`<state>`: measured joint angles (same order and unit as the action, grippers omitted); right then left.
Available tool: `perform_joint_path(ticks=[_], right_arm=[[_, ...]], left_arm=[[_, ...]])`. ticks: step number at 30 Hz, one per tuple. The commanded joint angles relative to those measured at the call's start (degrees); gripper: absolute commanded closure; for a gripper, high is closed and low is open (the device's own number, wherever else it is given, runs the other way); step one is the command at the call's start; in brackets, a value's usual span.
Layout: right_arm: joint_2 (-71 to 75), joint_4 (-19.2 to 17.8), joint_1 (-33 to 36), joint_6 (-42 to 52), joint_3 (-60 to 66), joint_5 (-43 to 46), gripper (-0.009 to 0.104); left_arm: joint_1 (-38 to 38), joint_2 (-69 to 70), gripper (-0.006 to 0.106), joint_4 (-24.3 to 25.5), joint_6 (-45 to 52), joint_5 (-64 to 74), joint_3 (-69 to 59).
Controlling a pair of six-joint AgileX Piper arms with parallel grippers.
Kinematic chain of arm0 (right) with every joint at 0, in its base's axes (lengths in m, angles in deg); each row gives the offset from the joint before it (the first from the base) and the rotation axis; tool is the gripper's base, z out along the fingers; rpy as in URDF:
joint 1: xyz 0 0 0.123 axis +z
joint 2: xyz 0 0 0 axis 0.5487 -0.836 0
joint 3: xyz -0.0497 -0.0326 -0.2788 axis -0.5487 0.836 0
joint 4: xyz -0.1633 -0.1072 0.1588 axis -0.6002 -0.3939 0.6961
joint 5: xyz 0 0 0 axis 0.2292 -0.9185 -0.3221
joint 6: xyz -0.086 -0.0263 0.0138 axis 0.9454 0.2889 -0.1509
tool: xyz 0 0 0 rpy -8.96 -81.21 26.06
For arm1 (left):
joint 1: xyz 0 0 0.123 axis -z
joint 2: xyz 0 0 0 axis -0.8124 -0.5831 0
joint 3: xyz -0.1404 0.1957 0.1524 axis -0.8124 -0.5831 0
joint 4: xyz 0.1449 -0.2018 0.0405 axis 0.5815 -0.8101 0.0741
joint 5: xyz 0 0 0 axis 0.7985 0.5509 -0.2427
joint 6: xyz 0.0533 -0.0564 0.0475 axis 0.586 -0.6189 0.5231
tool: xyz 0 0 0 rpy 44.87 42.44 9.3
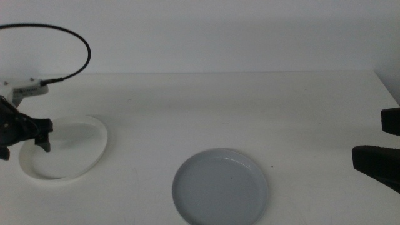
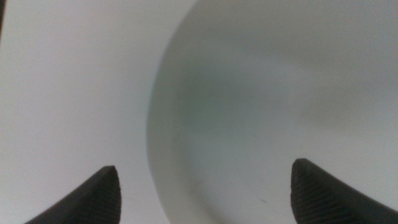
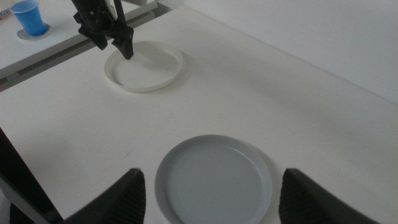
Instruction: Stack the three bowls on top of each other.
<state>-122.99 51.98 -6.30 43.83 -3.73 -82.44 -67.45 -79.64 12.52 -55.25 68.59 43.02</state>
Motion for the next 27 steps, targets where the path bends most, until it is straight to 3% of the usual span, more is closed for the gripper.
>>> perform_joint_path(ticks=[1, 4, 7, 12, 20, 27], right_arm=[[-0.02, 0.66, -0.39, 0.72, -1.27, 3.41, 0.041], [-0.02, 0.66, -0.39, 0.72, -1.27, 3.41, 0.041], [-0.02, 0.66, -0.39, 0.72, -1.27, 3.41, 0.041], [-0.02, 0.70, -0.39, 0.72, -1.27, 3.35, 0.041], [-0.02, 0.70, -0.39, 0.72, -1.27, 3.40, 0.041], [-0.02, 0.70, -0.39, 0.72, -1.27, 3.40, 0.041]], left_arm=[[-0.61, 1.42, -0.004, -0.68, 0.15, -1.78, 1.94], [-0.71, 0.11, -0.003, -0.72, 1.05, -2.49, 1.94], [-0.71, -1.13, 0.009, -0.72, 1.37, -3.12, 1.94], [-0.71, -3.35, 0.043, -4.04, 1.37, -3.71, 1.94], [-0.66, -2.88, 0.099, -5.41, 1.05, -2.51, 1.94], [2.49, 10.16, 0.100, -11.45, 1.05, 3.57, 1.94]])
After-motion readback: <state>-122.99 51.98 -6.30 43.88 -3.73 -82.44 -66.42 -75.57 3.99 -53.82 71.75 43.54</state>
